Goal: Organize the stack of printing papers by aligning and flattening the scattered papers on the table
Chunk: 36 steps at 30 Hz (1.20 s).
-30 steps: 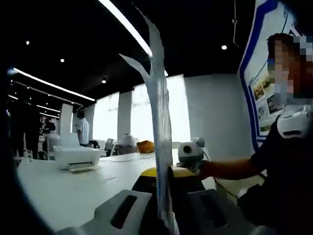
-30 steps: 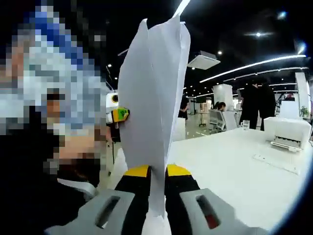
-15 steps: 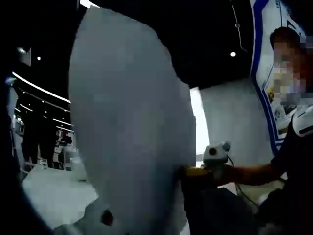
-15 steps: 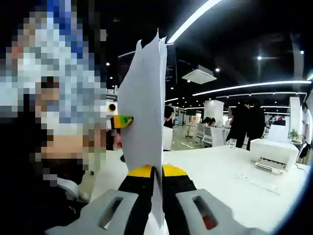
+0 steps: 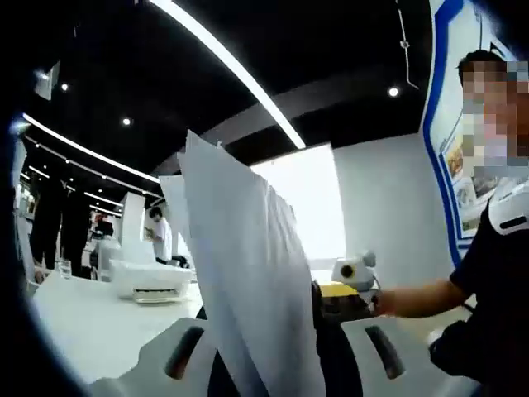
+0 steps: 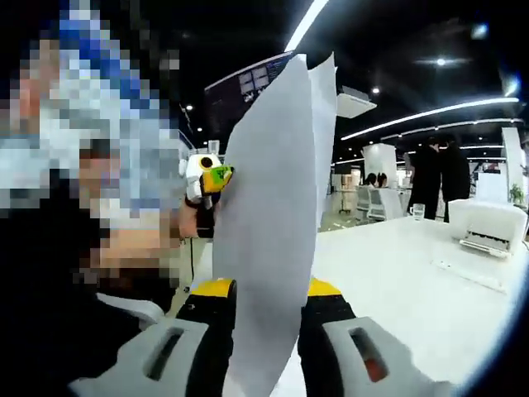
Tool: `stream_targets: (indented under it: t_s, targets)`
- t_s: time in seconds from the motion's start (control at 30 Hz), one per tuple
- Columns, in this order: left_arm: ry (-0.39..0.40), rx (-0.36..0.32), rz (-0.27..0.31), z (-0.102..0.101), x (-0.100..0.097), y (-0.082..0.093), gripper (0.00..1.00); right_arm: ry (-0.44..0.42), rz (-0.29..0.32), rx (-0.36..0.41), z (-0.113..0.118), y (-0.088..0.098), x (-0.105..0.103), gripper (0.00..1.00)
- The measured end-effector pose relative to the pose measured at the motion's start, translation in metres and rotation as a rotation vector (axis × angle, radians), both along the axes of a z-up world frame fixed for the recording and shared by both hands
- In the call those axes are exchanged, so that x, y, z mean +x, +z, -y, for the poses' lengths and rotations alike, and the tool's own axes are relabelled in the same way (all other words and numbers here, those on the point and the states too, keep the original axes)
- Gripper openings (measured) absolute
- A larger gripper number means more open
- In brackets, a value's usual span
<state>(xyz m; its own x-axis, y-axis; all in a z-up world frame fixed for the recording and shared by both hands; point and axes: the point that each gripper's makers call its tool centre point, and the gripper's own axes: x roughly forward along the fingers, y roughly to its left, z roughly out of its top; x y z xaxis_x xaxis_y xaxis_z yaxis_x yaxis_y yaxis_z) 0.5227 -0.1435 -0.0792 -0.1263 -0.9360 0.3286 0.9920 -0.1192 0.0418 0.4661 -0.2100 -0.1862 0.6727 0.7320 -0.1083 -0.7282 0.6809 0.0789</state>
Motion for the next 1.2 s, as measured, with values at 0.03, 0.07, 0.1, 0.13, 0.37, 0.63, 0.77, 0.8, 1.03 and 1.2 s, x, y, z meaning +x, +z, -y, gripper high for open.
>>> stream_targets:
  t_s: [0.03,0.07,0.1,0.13,0.37,0.63,0.77,0.8,1.03,1.2]
  targets:
    - [-0.004,-0.003,0.001,0.0,-0.001,0.002,0.33,0.002,-0.003,0.006,0.001,0.0,0.0,0.3]
    - [-0.008,-0.003,0.004,0.002,-0.003,0.005,0.33,0.0,-0.002,0.012,0.003,-0.001,0.001,0.29]
    - [-0.008,0.002,0.011,0.003,-0.004,0.006,0.33,-0.005,0.001,0.014,0.002,-0.002,0.0,0.27]
    - [-0.013,0.004,0.02,0.004,-0.006,0.005,0.33,-0.006,0.011,0.016,0.003,-0.001,-0.001,0.27]
    - [-0.067,0.037,0.061,0.012,-0.027,0.001,0.21,0.015,0.046,-0.007,-0.004,-0.005,-0.002,0.05]
    - [0.036,0.058,0.17,0.004,-0.023,0.008,0.27,-0.059,0.062,-0.134,0.016,0.018,-0.011,0.0]
    - [0.102,0.077,0.248,-0.006,-0.02,0.014,0.31,-0.066,0.022,-0.262,0.027,0.038,-0.025,0.0]
    - [0.115,0.083,0.266,-0.011,-0.02,0.016,0.31,-0.076,0.009,-0.322,0.033,0.044,-0.029,0.0]
    - [0.144,0.096,0.336,-0.027,-0.024,0.026,0.34,-0.14,0.017,-0.67,0.062,0.064,-0.04,0.0]
    - [0.116,0.135,0.388,-0.02,-0.038,0.018,0.34,-0.155,0.015,-0.865,0.066,0.06,-0.042,0.0]
